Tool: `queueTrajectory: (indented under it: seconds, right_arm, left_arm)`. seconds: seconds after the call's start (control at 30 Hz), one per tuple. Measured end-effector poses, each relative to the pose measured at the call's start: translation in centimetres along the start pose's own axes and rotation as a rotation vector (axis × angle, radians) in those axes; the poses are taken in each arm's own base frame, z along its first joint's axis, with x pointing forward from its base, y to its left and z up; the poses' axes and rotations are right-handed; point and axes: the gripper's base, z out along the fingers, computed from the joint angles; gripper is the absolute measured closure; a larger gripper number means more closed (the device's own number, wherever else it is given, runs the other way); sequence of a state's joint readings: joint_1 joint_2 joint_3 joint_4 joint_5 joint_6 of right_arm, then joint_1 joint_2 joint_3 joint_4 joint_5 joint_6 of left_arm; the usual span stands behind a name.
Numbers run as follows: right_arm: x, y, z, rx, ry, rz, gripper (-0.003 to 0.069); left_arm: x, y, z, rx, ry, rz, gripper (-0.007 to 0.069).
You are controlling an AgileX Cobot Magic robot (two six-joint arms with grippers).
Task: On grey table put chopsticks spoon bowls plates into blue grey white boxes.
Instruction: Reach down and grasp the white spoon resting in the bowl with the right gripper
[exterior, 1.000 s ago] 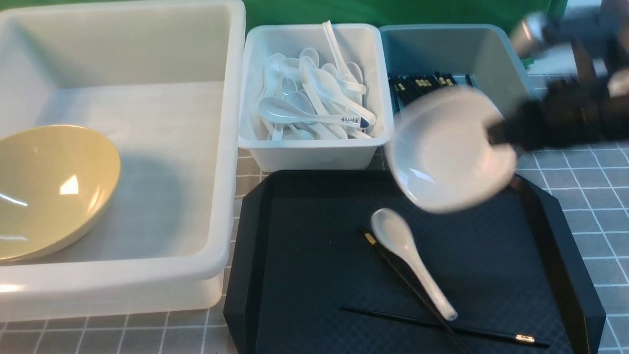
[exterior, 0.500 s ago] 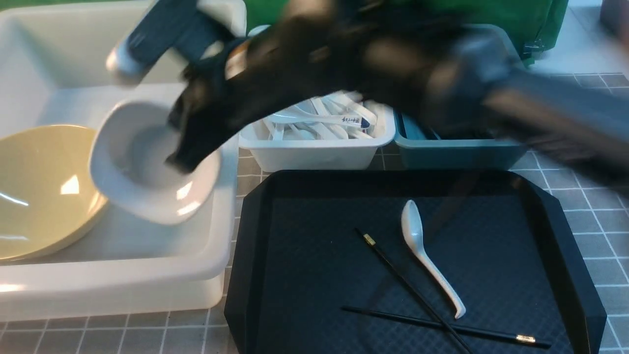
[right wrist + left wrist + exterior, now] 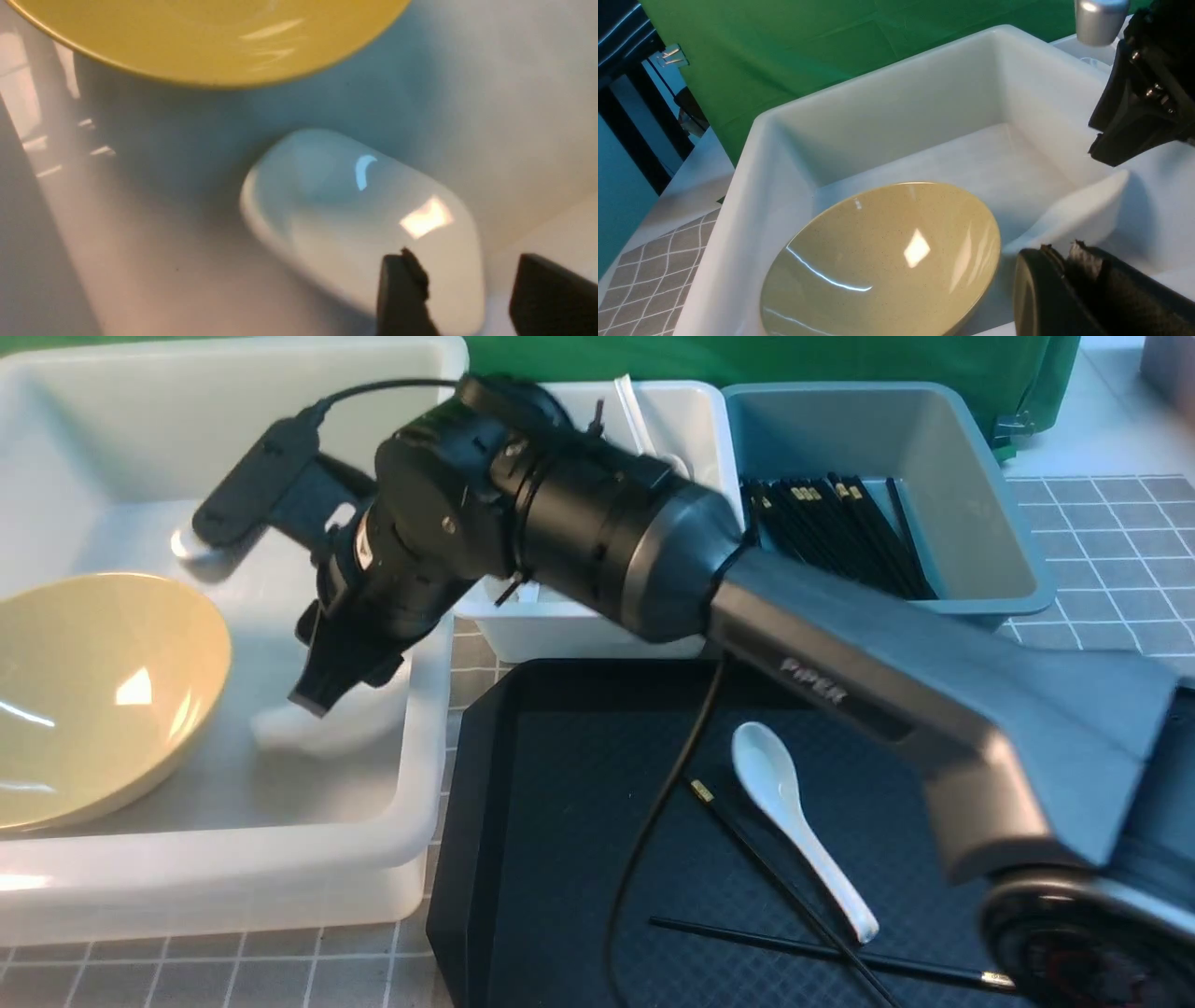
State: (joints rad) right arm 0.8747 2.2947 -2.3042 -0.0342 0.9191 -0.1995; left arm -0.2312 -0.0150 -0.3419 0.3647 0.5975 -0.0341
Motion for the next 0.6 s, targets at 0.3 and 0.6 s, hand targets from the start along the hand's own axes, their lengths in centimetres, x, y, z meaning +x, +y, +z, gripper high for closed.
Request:
queueTrajectory:
  seconds: [0.3,0.6]
  right_arm:
    - [3.6,-7.5,-13.9,0.158,0.106,0.195,0.016]
    - [18.9,-7.4,-8.1,0.146,0.529,0.417,0.0178]
  left_arm:
    - [0.0,0.0,0.0,0.003,0.001,-0.009,0.0601]
    - [0.0,-0.1,0.0,0.006,-0.008,-0.011,0.0601]
